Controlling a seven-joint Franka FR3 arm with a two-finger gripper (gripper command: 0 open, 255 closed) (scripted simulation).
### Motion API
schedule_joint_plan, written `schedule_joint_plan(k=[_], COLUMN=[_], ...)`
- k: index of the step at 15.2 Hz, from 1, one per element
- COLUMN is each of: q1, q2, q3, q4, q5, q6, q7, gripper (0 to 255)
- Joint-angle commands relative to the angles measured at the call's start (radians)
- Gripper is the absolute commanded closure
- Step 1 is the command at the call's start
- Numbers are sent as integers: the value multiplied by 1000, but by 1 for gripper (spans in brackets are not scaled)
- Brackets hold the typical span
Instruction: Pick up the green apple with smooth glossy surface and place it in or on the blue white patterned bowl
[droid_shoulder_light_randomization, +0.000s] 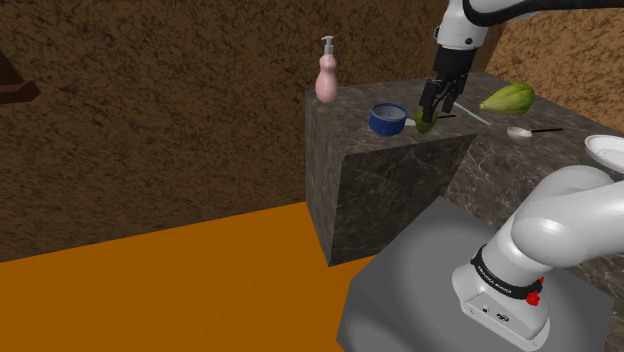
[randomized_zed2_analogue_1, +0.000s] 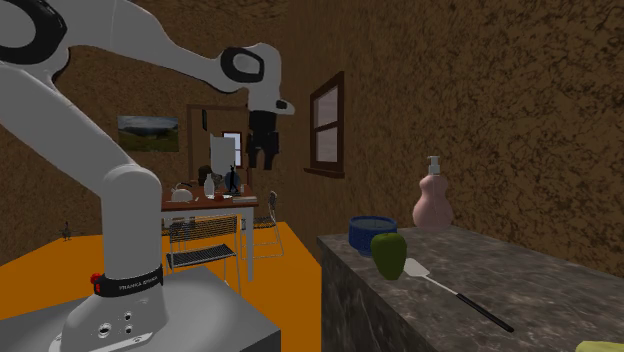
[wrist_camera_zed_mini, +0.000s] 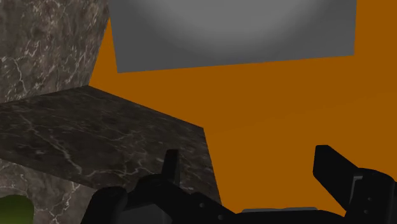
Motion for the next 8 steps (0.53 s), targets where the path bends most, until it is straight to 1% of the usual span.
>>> schedule_joint_plan(k=[1, 8], q1=[-12, -48], q2=[40, 209], q3=[-28, -138], q4=[-8, 16], q5=[-25, -90], q6=[63, 262], q7=[-26, -125], gripper=[0, 0])
